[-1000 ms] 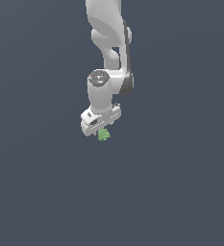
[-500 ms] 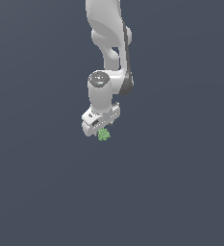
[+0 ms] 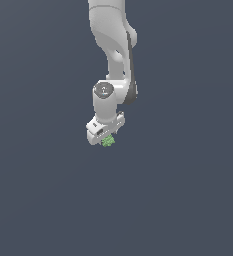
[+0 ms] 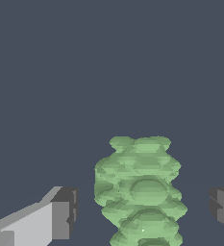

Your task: Pick up the object and move it to a goal position.

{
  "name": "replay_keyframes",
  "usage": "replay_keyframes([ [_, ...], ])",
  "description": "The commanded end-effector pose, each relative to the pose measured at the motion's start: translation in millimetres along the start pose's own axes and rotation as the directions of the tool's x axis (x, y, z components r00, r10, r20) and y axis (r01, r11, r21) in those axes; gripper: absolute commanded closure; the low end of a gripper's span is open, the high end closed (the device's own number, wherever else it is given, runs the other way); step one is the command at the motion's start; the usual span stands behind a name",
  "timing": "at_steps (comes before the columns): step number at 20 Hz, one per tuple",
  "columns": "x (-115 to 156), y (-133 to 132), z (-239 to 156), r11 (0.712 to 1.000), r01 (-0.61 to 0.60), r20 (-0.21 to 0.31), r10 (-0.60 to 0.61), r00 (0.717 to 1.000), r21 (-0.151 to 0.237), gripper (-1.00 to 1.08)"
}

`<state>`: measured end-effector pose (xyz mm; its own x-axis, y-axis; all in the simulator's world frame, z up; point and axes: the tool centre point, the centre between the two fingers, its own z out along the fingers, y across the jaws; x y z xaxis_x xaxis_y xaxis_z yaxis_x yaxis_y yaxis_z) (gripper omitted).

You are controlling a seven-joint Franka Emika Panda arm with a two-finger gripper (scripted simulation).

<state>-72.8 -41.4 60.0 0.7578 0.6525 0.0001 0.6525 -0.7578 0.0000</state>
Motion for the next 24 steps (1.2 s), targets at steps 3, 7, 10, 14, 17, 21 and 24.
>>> replay_keyframes([
  [3, 0, 0, 17, 1.000, 0.002, 0.000, -0.002, 1.000, 0.000, -0.92],
  [7, 0, 0, 22, 1.000, 0.002, 0.000, -0.002, 1.000, 0.000, -0.92],
  [10, 0, 0, 22, 1.000, 0.002, 0.000, -0.002, 1.000, 0.000, 1.08],
  [14, 0, 0, 22, 1.000, 0.002, 0.000, -0.002, 1.000, 0.000, 1.08],
  [17, 0, 0, 22, 1.000, 0.002, 0.000, -0.002, 1.000, 0.000, 1.08],
  [21, 0, 4, 20, 1.000, 0.001, -0.001, -0.001, 1.000, -0.002, 1.08],
  [24, -1, 12, 19, 1.000, 0.001, -0.001, -0.001, 1.000, -0.002, 1.08],
])
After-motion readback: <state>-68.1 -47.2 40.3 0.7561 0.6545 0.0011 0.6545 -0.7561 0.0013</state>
